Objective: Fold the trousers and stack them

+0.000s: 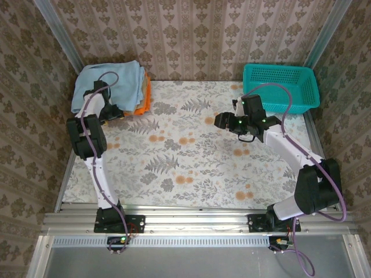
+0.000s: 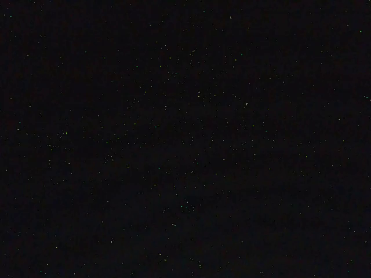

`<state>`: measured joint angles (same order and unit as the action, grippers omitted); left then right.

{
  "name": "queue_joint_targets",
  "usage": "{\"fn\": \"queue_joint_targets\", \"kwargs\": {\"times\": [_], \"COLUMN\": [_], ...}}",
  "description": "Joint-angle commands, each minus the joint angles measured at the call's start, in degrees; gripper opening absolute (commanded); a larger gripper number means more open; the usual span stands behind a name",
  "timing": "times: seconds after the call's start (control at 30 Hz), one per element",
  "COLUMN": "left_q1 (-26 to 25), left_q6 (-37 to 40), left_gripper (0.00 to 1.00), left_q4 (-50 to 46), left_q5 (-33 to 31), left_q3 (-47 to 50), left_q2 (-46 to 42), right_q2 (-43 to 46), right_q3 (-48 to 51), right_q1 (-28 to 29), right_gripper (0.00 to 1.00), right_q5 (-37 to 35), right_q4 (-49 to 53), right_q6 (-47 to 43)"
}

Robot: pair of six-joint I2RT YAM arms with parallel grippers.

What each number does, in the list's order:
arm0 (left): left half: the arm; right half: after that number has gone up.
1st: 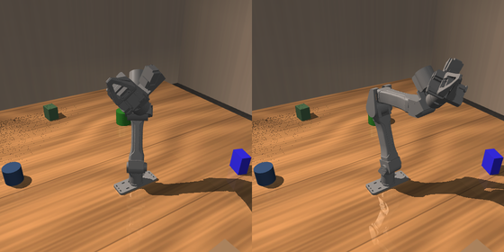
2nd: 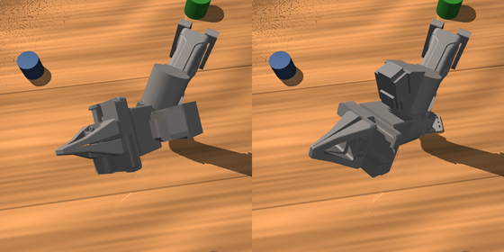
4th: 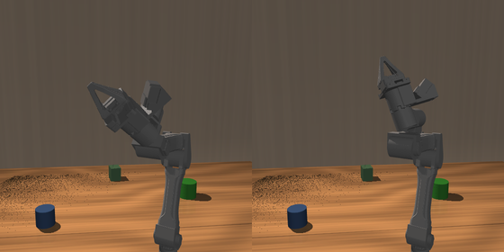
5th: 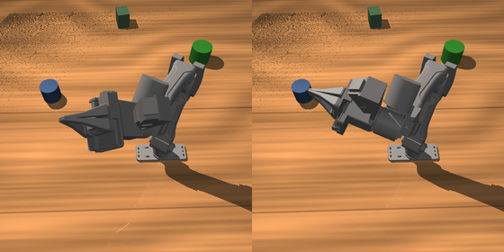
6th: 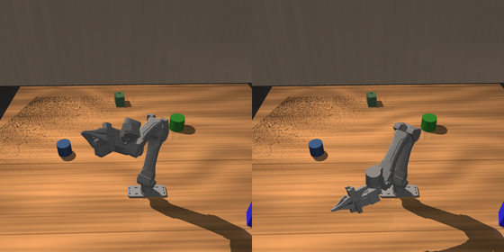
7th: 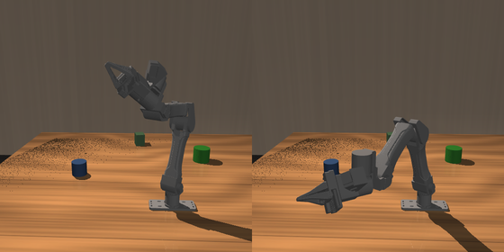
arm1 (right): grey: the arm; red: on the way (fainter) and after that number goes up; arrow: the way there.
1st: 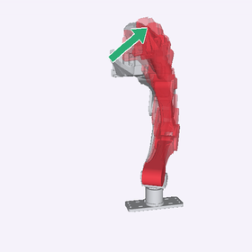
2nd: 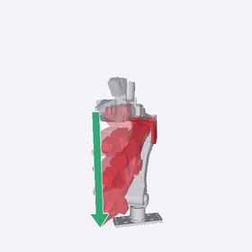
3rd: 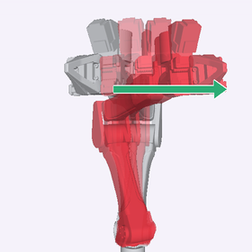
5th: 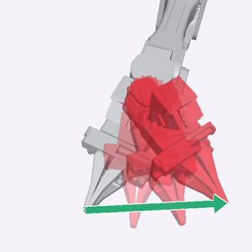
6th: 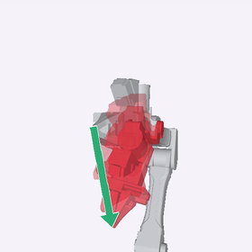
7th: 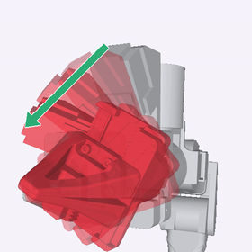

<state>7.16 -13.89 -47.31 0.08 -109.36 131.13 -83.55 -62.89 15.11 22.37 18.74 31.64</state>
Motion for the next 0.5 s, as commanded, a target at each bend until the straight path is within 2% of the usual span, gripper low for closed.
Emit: {"fn": "queue_joint_targets", "kwargs": {"times": [0.0,0.07,0.13,0.27,0.4,0.43,0.47], "left_q1": [1.03,0.46,-0.69,-3.12,-5.5,-6.14,-7.03], "left_q6": [-0.38,-1.09,-1.3,-2.51,-4.55,-5.38,-6.37], "left_gripper": [0.76,0.8,0.88,1.0,1.0,1.0,1.0], "left_q4": [4.94,7.02,8.62,11.08,11.4,11.43,12.33], "left_q5": [1.15,2.19,2.23,1.79,0.71,0.04,-0.82], "left_q3": [2.18,8.13,14.4,29.35,42.3,44.84,47.57], "left_q2": [-3.14,-8.24,-15.05,-33.24,-53.27,-57.31,-62.0], "right_q2": [3.38,5.23,6.77,11.21,15.86,16.84,18.19], "right_q3": [0.4,0.49,0.66,0.84,1.53,1.8,1.89], "right_q1": [-0.35,-0.42,-0.38,-0.62,-0.44,-0.33,-0.17], "right_gripper": [0.66,0.66,0.66,0.67,0.73,0.92,1.0], "right_q5": [1.49,1.63,2.01,2.04,0.79,0.66,0.38], "right_q4": [2.64,3.27,3.96,5.91,7.22,7.21,7.19], "right_q6": [-1.78,-2.06,-2.18,-2.45,-3.43,-3.76,-4.36]}}
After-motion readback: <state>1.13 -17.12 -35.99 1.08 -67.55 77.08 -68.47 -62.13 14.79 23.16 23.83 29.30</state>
